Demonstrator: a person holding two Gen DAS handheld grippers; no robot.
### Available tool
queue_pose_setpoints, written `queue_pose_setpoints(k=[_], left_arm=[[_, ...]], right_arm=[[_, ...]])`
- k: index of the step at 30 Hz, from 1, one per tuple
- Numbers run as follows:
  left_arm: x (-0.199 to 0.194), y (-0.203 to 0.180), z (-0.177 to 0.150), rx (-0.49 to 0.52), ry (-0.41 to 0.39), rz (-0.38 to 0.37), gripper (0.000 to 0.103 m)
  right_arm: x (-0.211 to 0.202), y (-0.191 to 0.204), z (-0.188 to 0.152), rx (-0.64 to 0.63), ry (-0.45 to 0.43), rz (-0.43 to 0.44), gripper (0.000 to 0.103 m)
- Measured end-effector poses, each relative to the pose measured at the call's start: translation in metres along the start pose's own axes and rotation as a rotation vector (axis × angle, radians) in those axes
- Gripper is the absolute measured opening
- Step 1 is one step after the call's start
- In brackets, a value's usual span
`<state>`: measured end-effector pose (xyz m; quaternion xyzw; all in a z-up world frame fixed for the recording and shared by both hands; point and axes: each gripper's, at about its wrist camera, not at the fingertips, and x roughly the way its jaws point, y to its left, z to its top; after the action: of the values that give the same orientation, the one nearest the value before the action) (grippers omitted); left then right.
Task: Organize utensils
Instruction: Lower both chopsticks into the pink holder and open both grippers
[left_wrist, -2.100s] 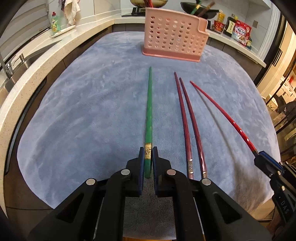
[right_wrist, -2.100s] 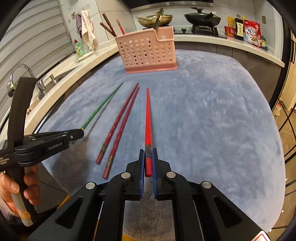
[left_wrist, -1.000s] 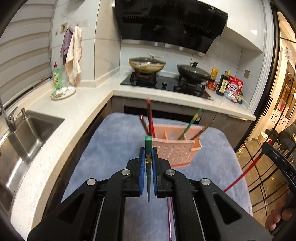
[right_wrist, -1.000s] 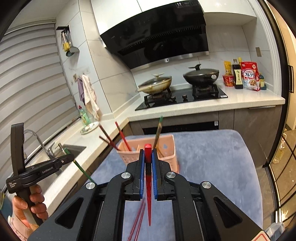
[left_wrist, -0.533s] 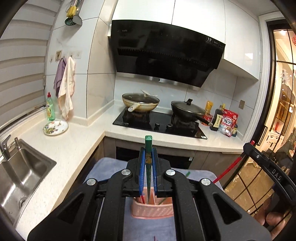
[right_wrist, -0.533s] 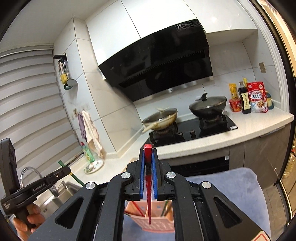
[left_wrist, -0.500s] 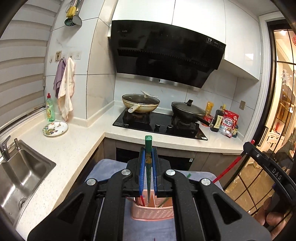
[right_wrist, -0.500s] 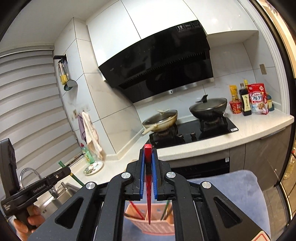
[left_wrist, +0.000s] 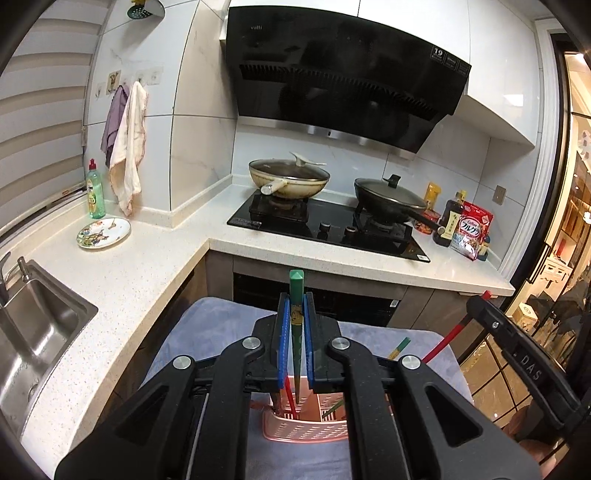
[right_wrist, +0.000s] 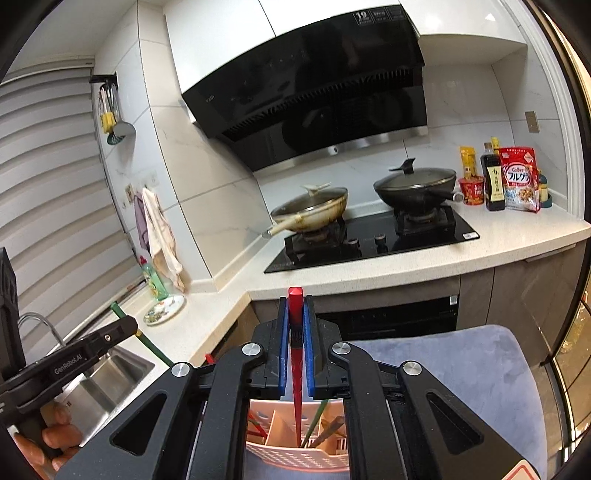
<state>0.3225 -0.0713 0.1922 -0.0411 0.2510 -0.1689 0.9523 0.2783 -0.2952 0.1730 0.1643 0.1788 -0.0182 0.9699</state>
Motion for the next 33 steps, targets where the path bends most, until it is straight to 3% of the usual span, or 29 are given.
queue_pose_setpoints(k=[6, 7, 9, 11, 17, 25, 33], left_arm=[[0.007, -0.001, -0.01, -0.001, 0.027, 0.03, 0.007], [0.007, -0.001, -0.011, 0.001, 0.028, 0.038, 0.007], [0.007, -0.002, -0.013, 0.011, 0.036, 0.055, 0.011], [0.005, -0.003, -0.015, 0.015, 0.037, 0.067, 0.023], [-0.009, -0.01, -0.018, 0.046, 0.018, 0.101, 0.032], [-0.036, -0.021, -0.024, 0.075, -0.006, 0.106, 0.033], [-0.064, -0.021, -0.05, 0.086, 0.001, 0.114, 0.033]], right_arm=[[0.011, -0.001, -0.014, -0.007, 0.04, -0.012, 0.007], [0.01, 0.0, -0.015, -0.007, 0.039, -0.014, 0.011], [0.008, -0.001, -0.016, -0.006, 0.039, -0.017, 0.014], [0.003, -0.002, -0.016, -0.005, 0.038, -0.016, 0.017], [-0.017, 0.003, -0.014, -0.024, 0.022, -0.013, 0.02], [-0.049, 0.01, -0.027, -0.046, 0.026, 0.001, 0.02], [-0.087, 0.02, -0.068, -0.091, 0.075, 0.012, 0.02]])
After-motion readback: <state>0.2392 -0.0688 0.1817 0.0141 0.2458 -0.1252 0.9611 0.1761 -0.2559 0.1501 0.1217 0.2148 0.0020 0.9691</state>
